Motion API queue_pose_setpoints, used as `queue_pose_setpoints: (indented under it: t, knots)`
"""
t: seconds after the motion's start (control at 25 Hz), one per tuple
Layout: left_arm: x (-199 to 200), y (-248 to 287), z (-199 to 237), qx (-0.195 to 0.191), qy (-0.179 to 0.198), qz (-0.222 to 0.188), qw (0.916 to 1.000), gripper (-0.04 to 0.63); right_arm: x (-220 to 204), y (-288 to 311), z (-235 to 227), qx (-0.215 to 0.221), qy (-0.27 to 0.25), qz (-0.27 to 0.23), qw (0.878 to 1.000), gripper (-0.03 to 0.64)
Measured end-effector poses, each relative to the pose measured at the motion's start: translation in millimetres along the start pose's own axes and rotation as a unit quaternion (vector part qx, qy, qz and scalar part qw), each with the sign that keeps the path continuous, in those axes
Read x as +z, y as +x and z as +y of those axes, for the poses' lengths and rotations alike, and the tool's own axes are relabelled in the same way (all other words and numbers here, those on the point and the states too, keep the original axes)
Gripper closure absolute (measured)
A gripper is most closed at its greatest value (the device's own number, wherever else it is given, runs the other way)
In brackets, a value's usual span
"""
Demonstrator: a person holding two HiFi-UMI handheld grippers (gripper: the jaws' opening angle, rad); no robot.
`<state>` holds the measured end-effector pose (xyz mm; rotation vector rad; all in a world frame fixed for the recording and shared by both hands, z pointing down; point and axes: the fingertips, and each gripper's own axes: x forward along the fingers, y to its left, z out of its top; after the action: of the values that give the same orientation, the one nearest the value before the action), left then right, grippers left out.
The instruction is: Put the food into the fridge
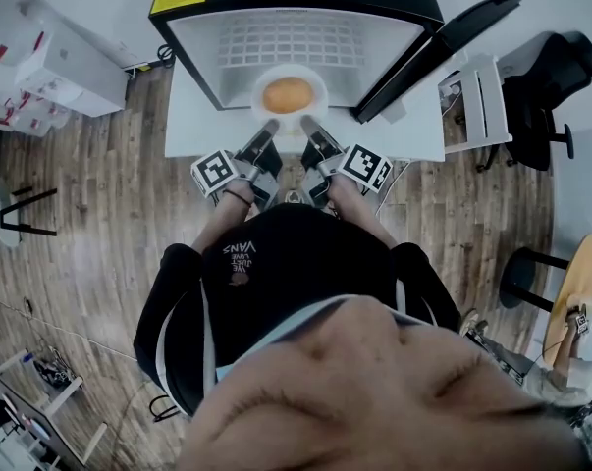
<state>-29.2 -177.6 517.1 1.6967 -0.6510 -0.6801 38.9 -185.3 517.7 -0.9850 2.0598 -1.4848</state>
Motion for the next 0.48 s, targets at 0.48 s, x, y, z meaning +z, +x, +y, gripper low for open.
queue_pose_setpoints:
  t: [0.48]
  knots:
    - [16.2, 25.4, 7.2, 0.007, 0.005, -0.025, 0.9996, 0.569, 25.6, 21.8, -7.0, 0.017, -0.002, 0.025, 1.000, 0.594]
